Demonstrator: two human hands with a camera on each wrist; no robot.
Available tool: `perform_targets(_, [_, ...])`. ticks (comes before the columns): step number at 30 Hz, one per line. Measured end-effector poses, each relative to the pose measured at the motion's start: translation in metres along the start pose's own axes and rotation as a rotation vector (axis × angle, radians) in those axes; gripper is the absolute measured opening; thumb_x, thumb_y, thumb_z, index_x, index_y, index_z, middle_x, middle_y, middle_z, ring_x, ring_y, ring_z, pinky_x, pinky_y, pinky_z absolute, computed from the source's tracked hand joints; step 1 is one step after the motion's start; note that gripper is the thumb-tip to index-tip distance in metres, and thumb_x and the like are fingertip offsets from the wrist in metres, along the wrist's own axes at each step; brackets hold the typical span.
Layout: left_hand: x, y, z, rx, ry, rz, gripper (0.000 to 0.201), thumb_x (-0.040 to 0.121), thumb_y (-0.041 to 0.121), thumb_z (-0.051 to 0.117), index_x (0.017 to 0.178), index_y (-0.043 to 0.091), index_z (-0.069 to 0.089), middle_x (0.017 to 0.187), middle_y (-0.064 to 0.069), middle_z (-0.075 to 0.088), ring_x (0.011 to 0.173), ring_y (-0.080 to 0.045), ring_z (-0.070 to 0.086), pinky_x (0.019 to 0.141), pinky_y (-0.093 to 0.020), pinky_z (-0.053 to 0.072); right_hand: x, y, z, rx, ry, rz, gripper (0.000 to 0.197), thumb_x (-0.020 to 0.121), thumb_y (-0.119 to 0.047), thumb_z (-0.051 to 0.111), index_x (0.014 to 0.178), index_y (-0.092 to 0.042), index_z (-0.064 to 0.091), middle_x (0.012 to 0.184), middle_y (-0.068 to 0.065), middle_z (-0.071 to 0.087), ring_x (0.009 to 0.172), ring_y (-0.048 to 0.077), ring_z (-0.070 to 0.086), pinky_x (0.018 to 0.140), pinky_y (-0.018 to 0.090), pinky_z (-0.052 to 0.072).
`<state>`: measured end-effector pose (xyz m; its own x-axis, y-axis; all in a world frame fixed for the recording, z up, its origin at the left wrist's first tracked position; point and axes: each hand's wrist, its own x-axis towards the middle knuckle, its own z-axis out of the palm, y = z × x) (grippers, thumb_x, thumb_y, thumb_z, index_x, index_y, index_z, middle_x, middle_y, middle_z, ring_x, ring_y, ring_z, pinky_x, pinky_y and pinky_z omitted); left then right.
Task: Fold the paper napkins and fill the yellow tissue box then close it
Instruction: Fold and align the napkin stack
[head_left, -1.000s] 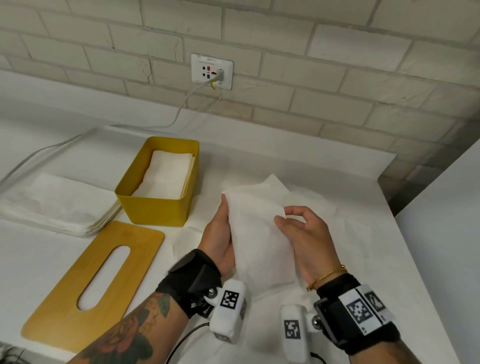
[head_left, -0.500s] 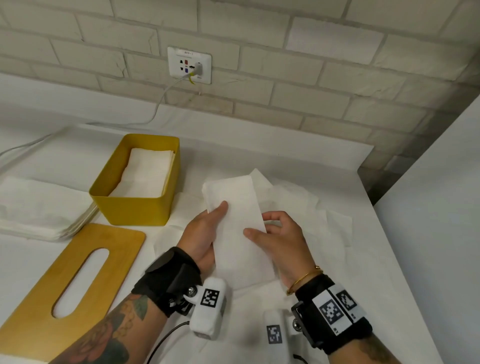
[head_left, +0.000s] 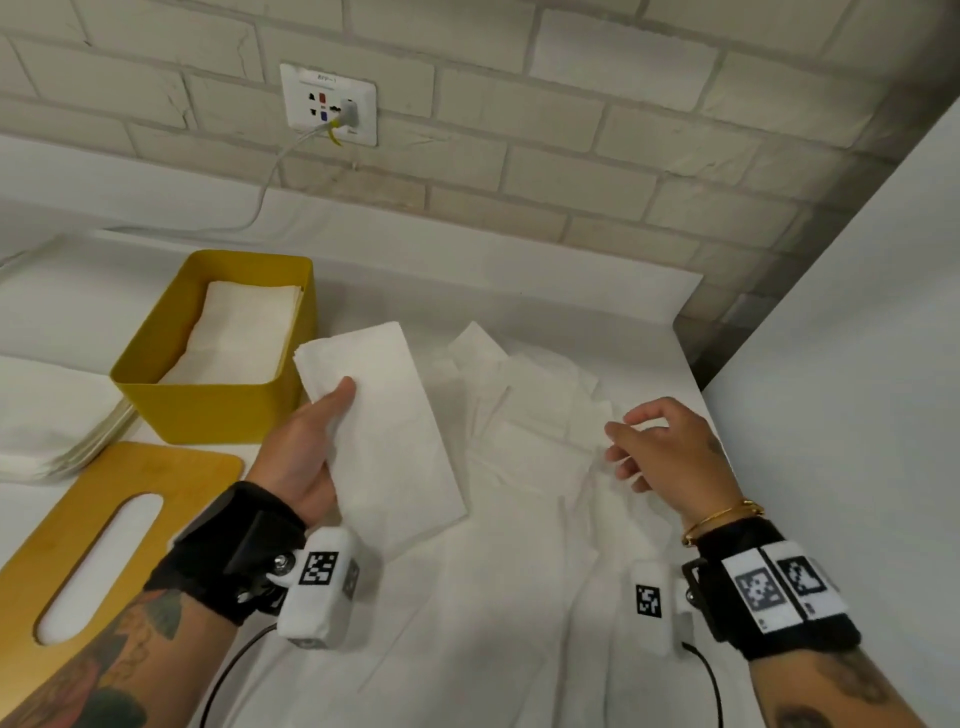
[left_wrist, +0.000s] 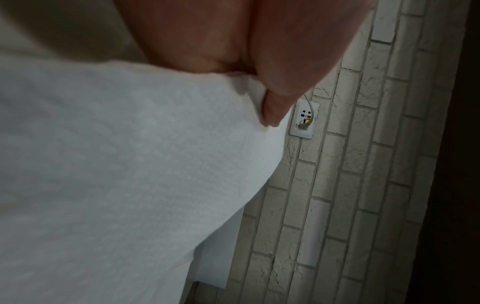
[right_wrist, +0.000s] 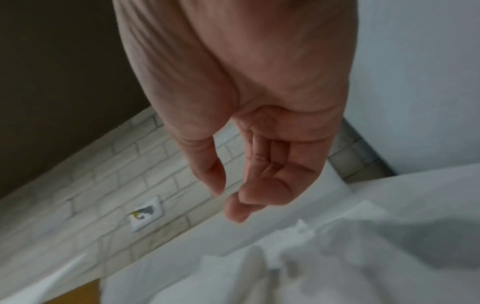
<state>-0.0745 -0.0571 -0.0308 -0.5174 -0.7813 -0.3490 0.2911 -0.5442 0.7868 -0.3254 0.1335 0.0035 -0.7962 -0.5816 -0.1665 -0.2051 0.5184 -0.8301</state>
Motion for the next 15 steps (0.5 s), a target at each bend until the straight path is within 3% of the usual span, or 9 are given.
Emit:
perform_targets(5, [-0.004, -0.005, 0.006, -0.002, 0.012, -0.04, 0.018, 0.103, 0.026, 0.054, 0.113, 0.015, 0.065, 0.105, -0.01, 0.078, 0.104, -0.029, 0.071, 0.091, -0.048, 0.053, -0.002, 0.023, 0.007, 0.067, -0.088, 0.145, 0.038, 0.087, -0.035, 0.077, 0.115, -0.022, 0.056, 0.083, 0.004, 0.078, 0.064, 0.015, 0.07, 0.057, 0.026, 0.048])
perform_targets(9, [-0.007, -0.007, 0.012, 0.015, 0.019, -0.052, 0.017, 0.103, 0.026, 0.055, 0.11, 0.016, 0.066, 0.104, -0.009, 0.078, 0.104, -0.03, 0.071, 0.094, -0.049, 0.052, -0.003, 0.02, 0.022, 0.106, -0.032, 0.107, 0.041, 0.082, -0.032, 0.082, 0.116, -0.023, 0.06, 0.098, 0.005, 0.072, 0.069, 0.014, 0.069, 0.054, 0.018, 0.048])
perform_targets(12, [-0.009, -0.007, 0.013, 0.012, 0.028, -0.048, 0.016, 0.102, 0.026, 0.057, 0.111, 0.017, 0.067, 0.107, -0.01, 0.078, 0.107, -0.031, 0.07, 0.096, -0.05, 0.051, 0.0, 0.018, 0.024, 0.053, 0.022, 0.063, 0.042, 0.083, -0.035, 0.08, 0.117, -0.024, 0.058, 0.093, 0.002, 0.072, 0.085, 0.018, 0.069, 0.074, 0.028, 0.053])
perform_targets(15, [-0.011, -0.007, 0.013, 0.008, 0.024, -0.025, 0.013, 0.103, 0.025, 0.055, 0.107, 0.019, 0.066, 0.097, -0.005, 0.079, 0.101, -0.027, 0.071, 0.089, -0.046, 0.053, -0.003, 0.021, 0.019, 0.035, 0.116, 0.026, 0.043, 0.086, -0.036, 0.078, 0.119, -0.023, 0.054, 0.098, -0.001, 0.067, 0.093, 0.019, 0.065, 0.068, 0.023, 0.046])
